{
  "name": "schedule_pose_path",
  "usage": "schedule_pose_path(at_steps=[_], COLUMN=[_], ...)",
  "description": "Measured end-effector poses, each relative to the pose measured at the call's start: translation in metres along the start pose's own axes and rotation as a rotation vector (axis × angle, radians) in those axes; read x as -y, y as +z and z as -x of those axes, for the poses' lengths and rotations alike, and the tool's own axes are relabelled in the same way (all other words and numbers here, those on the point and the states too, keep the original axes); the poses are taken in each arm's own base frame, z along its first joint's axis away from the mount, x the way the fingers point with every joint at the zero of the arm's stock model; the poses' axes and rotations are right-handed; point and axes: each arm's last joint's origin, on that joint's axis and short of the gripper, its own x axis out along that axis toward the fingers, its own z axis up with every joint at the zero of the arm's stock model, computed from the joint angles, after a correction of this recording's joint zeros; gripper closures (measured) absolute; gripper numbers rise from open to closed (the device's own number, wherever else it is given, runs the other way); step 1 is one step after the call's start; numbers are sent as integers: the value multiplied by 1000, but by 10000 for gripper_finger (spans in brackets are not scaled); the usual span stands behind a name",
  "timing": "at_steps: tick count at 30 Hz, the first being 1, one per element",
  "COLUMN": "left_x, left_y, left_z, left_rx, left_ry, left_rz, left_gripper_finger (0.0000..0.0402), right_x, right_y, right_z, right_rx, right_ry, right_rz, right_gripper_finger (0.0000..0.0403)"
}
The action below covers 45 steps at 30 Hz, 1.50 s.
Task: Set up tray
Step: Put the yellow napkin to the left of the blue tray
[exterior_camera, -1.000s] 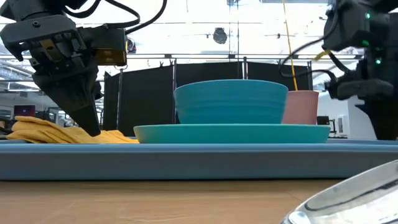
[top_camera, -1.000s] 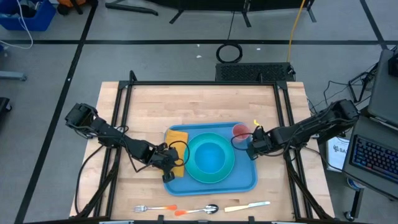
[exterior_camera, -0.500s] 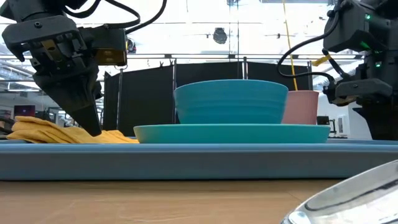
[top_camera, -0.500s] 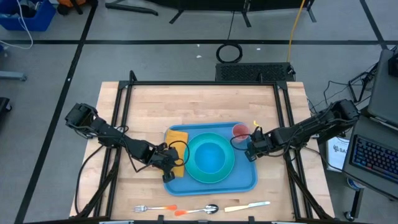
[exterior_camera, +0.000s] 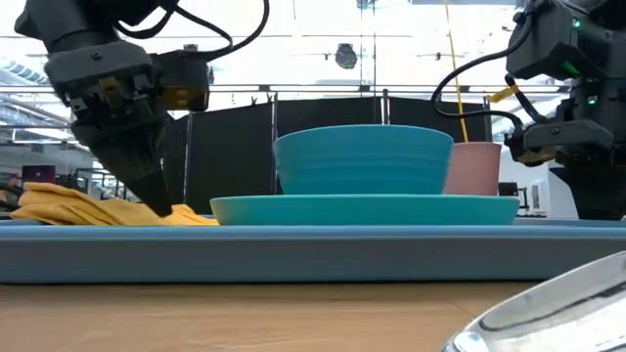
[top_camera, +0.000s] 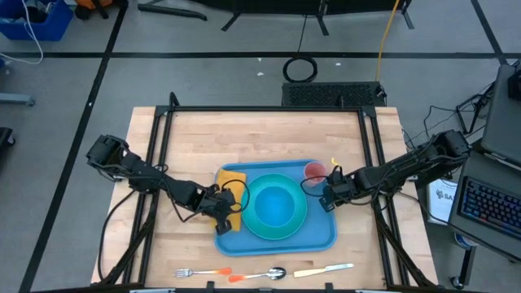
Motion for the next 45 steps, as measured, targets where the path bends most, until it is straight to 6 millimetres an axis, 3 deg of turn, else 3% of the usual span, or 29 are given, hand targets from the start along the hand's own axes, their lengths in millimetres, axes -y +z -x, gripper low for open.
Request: schedule_pose_path(at_steps=[16,45], left_x=[-8,-4], left_y=[4,13], left_z=[-27,-30], left_rx=[-46,76], left_ry=[-8,-35], left_rz=[37,54], left_gripper_finger=[398,394], right_x=[-3,-2], right_y=[3,4], right_z=[-9,-10], right_rx=[-27,-11], right_ry=[-25,-33], right_rz=[13,15], right_gripper_finger=[403,403])
